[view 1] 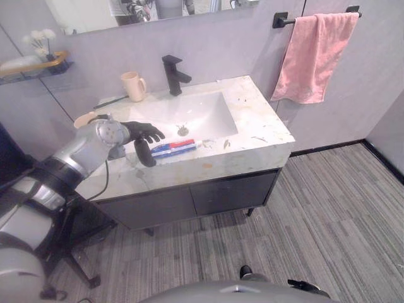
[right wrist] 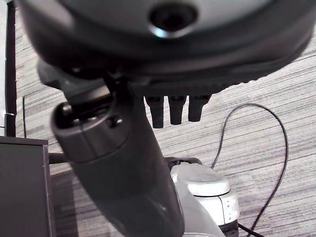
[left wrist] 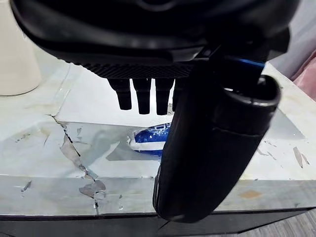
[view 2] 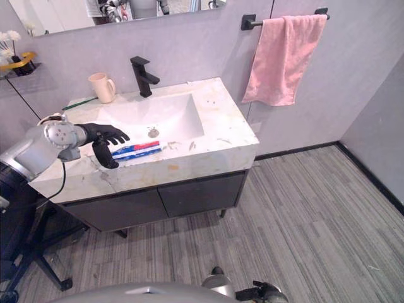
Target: Organize the bathroom.
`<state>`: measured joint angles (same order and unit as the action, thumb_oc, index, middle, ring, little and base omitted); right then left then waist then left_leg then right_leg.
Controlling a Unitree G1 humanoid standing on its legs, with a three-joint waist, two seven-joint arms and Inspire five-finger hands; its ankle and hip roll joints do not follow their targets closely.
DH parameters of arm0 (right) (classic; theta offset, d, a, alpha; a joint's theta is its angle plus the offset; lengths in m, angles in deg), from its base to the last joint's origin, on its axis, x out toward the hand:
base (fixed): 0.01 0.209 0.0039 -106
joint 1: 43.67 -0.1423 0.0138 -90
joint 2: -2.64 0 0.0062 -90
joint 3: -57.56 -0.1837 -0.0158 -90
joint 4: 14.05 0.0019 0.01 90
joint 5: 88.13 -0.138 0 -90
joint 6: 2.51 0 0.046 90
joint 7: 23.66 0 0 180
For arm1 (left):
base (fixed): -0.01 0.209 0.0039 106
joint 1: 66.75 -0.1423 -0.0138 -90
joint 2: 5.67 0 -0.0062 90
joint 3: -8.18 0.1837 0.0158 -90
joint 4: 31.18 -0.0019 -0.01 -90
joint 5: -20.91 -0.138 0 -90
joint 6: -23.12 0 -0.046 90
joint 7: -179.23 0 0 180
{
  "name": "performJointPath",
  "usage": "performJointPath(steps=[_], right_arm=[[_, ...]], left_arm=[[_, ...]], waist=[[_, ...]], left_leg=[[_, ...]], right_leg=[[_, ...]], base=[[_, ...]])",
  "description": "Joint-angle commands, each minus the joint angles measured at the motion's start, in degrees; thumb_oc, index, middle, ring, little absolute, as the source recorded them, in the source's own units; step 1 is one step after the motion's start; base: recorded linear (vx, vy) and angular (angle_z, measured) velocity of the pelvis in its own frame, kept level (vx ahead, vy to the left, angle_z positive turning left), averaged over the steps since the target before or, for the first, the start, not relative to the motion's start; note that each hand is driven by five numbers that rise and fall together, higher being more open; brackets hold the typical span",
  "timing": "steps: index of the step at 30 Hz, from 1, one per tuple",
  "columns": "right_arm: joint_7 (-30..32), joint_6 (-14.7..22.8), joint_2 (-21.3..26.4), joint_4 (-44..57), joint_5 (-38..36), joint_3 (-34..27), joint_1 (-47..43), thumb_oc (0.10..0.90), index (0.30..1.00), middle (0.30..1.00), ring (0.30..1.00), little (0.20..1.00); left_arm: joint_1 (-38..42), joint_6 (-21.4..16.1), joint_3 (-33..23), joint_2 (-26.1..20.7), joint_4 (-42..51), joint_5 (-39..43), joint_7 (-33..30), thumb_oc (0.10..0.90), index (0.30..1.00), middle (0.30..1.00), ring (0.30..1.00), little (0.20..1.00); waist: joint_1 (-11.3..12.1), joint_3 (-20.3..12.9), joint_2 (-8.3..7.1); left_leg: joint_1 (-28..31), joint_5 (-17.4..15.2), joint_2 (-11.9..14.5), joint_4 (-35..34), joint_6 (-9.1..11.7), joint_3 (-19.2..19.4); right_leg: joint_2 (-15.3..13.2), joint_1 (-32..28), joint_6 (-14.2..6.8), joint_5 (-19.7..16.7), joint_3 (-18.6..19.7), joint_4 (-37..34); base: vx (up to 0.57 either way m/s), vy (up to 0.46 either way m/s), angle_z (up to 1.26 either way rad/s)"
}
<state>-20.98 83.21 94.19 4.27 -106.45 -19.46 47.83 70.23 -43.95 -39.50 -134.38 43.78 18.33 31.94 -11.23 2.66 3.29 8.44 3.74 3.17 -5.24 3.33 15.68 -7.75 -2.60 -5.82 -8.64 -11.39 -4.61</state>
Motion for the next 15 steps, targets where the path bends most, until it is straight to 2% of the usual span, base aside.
performJointPath(steps=[1,7,15], right_arm=[[-0.31,1.39,4.28,-0.40,2.06,-0.11,-3.49,0.800,0.900,0.900,0.900,0.900],[-0.29,1.29,4.47,-0.19,2.08,0.02,-3.69,0.800,0.900,0.900,0.900,0.900],[-0.39,1.15,4.58,0.07,2.71,-0.16,-3.48,0.800,0.900,0.900,0.900,0.900]], left_arm=[[13.00,0.49,-1.81,-2.07,-1.04,-3.18,-1.65,0.800,0.900,0.900,0.900,0.900],[12.68,1.02,-1.20,-1.41,-2.03,-3.57,0.56,0.800,0.900,0.900,0.900,0.900],[11.69,1.02,-1.53,-0.47,-3.02,-3.77,0.13,0.800,0.900,0.900,0.900,0.900]], waist=[[0.54,2.55,3.26],[0.27,2.75,3.41],[-0.04,2.73,3.49]], left_leg=[[0.16,-6.11,-2.17,0.50,-3.04,0.06],[0.11,-6.20,-2.22,0.65,-3.15,0.36],[0.12,-6.21,-2.26,0.73,-3.19,0.48]], right_leg=[[2.93,-2.16,-2.11,10.74,1.19,4.96],[2.93,-1.96,-2.07,10.79,1.34,5.18],[3.06,-1.93,-1.97,10.85,1.64,5.21]], base=[[0.00,0.000,0.00],[0.00,0.000,0.00],[0.00,0.000,0.00]])
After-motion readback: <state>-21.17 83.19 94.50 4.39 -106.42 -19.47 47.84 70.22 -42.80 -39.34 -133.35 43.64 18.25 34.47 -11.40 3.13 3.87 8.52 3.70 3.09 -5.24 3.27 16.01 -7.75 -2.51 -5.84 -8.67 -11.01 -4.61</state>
